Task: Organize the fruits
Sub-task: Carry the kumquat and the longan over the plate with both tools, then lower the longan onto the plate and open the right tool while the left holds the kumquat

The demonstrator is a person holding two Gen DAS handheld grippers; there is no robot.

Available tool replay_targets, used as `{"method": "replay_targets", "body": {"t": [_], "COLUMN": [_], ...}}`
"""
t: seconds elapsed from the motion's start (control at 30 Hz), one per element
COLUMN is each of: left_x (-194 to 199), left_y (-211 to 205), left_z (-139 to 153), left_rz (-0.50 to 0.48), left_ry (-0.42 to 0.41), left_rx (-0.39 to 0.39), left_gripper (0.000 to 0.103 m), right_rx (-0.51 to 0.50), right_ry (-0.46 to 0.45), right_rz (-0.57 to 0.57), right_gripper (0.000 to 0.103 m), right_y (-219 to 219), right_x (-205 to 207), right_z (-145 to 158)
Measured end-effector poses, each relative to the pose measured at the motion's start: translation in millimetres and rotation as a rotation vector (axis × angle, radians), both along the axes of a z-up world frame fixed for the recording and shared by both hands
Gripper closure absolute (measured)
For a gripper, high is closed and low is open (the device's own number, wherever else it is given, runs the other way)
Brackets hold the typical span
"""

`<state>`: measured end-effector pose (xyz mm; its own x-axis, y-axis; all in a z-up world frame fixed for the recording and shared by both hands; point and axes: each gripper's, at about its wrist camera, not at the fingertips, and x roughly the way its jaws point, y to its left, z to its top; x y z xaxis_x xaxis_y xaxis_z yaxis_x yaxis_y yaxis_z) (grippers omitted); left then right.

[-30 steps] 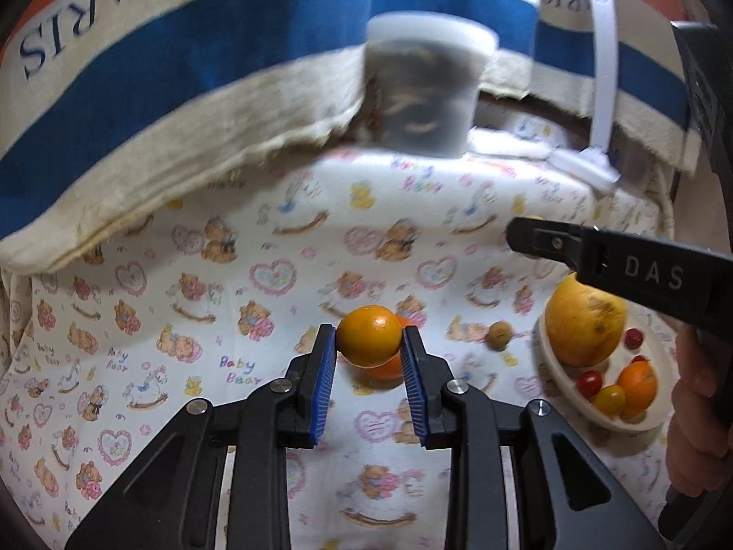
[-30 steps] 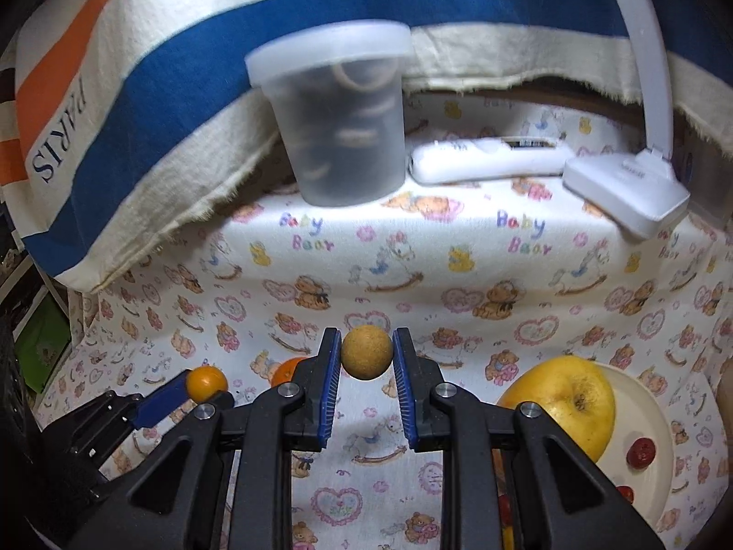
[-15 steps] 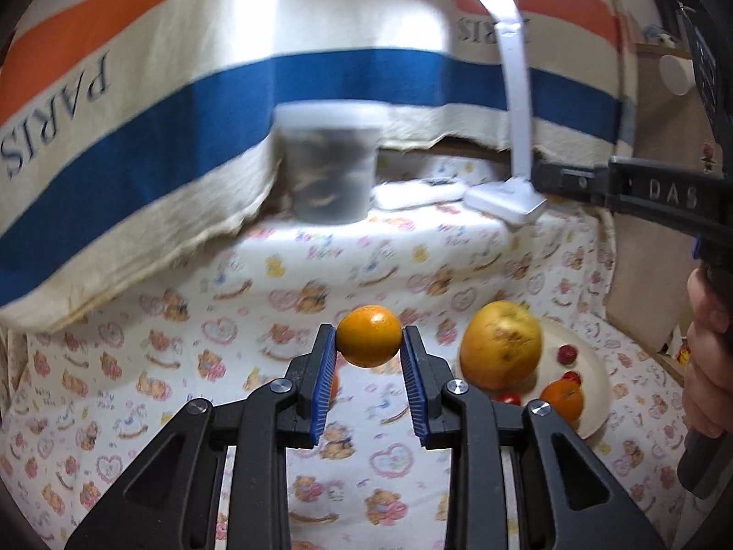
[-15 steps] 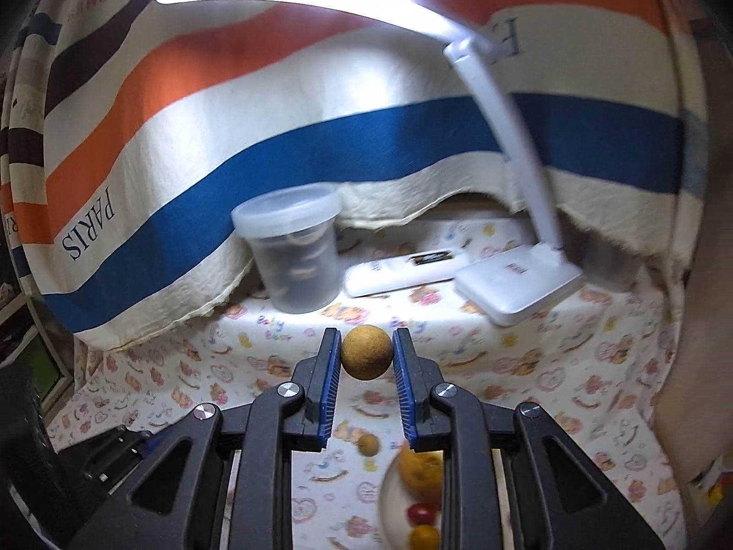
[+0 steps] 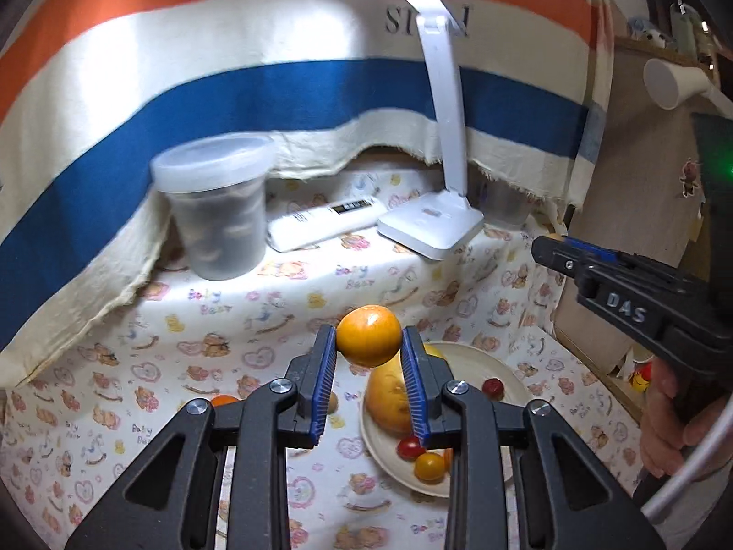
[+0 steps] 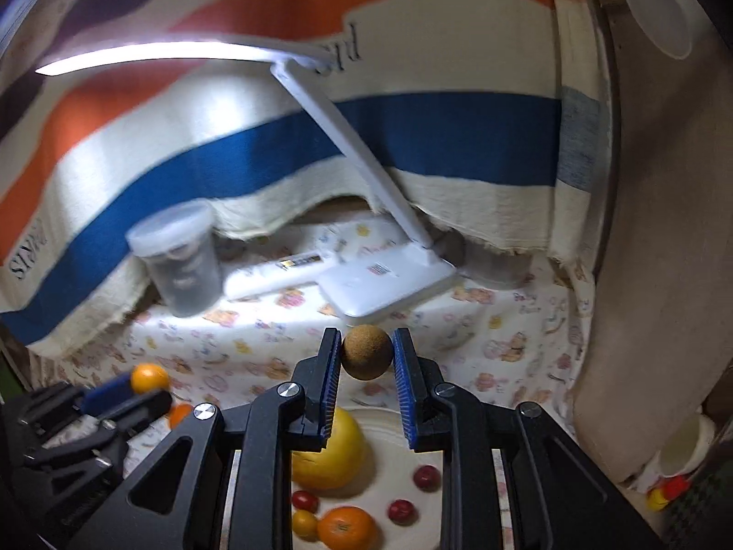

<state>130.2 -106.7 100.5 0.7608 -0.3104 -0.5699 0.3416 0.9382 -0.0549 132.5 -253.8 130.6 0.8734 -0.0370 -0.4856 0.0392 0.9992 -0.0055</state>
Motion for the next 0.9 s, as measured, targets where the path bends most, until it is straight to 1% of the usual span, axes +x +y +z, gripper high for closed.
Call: {"method": "replay_targets", "body": {"t": [0.07,0.13,0.2,0.23,0.3,0.43,0.53,0.7,0.8,0.9], "left_x": [7.1,13.6,21.0,25.3,36.5,51.0,53.0,57.1,58.2,58.5], "left_y": [-6.4,-11.8,-16.7,-19.3,-26.0,-28.0,-28.5,-29.6,-27.9,-26.5], "left_z": [-5.8,-17.3,-34.5,-42.7,-62.8,-92.8,-103.8,-114.2,-116.8,-115.8], "left_rz": [-0.008,-0.013,-0.016,-0.01,-0.015,-0.028,-0.03,-0.027,-0.019,-0.019], "left_ry": [0.057,0.11,0.159,0.185,0.265,0.4,0.443,0.487,0.497,0.5], "left_rx": [0.002,0.003,0.017,0.029,0.071,0.068,0.077,0.083,0.082,0.083], "left_gripper": [0.075,0.075,0.075,0.075,0.075,0.075,0.075,0.075,0.075,0.075], "right_rx": [0.02,0.053,0.093,0.1,0.108,0.091,0.086,0.087,0.097,0.1], "right_ry": [0.045,0.126,0.191,0.214,0.249,0.324,0.373,0.473,0.507,0.519], "right_rz": [-0.013,-0.02,-0.002,0.002,0.007,0.046,0.042,0.015,0.004,-0.005], "right_gripper": [0.079,0.079,0.079,0.079,0.079,0.079,0.079,0.079,0.079,0.079], "right_y": [-13.8,-26.2,-35.0,-36.8,-37.5,-25.8,-20.0,-22.3,-26.3,-29.1], "right_x": [9.7,22.3,31.6,35.1,41.8,54.6,66.2,86.3,93.4,95.6], "right_z": [-5.6,-16.5,-28.7,-33.5,-41.9,-60.8,-77.9,-112.7,-126.3,-131.6]}}
